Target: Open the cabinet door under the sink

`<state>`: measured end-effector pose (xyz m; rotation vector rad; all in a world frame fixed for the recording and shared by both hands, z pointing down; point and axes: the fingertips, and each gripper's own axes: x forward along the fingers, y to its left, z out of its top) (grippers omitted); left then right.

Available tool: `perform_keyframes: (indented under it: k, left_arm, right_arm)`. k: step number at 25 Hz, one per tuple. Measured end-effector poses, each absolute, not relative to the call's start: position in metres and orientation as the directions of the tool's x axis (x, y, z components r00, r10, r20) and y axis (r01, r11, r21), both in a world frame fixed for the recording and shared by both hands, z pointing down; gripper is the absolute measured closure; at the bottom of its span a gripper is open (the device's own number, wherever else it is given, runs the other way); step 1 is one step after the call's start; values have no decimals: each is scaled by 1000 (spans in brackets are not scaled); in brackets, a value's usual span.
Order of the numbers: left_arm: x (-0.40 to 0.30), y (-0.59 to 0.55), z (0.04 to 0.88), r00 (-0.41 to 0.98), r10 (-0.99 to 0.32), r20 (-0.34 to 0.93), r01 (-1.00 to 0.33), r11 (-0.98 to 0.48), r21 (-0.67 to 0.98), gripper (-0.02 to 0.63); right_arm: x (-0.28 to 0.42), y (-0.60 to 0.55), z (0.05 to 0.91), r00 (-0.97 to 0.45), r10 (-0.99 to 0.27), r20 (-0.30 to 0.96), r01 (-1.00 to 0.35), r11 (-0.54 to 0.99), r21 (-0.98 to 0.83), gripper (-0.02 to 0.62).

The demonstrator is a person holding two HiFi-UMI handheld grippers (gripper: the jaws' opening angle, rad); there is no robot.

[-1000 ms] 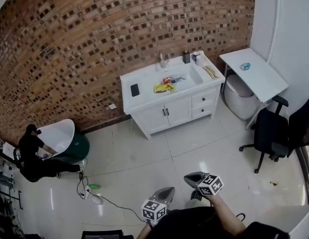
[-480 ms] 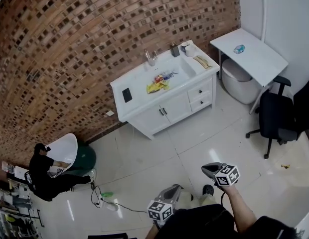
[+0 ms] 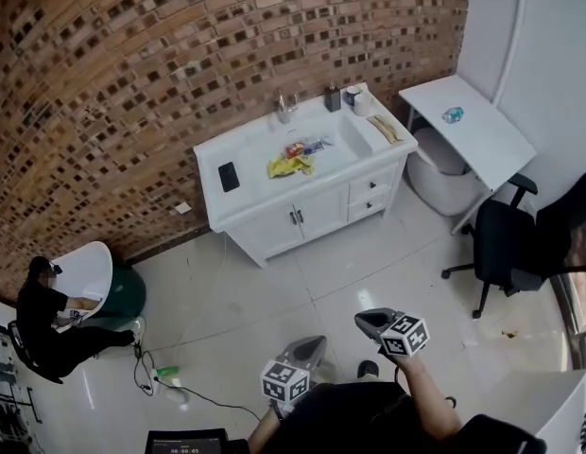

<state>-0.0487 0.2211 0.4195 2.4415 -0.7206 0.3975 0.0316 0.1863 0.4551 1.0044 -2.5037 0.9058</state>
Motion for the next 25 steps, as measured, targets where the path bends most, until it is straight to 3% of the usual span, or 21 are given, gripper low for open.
perform_keyframes:
  k: [8,14,19,25]
  left_arm:
    - [-129,155,433,783,-461,417,-619,-639,456,591]
    - [-159,130,447,736,-515,438,-677,-571,465,591]
    - [-137,109,453,720,-529,450,-694,-551,463,591]
    - [-60,86,446,717,-533,449,-697,-539,472,591]
  right_arm:
    - [-59,167,449,-749,-401,527,-638,650,-413,603]
    - [-83,173,462,-773,-279,570,-563,714,-415,603]
    - [-65,140,470,-789,-268,552,-545,719,-430,603]
    - [-21,89,468,-815,-235,530,-498,753,-431,603]
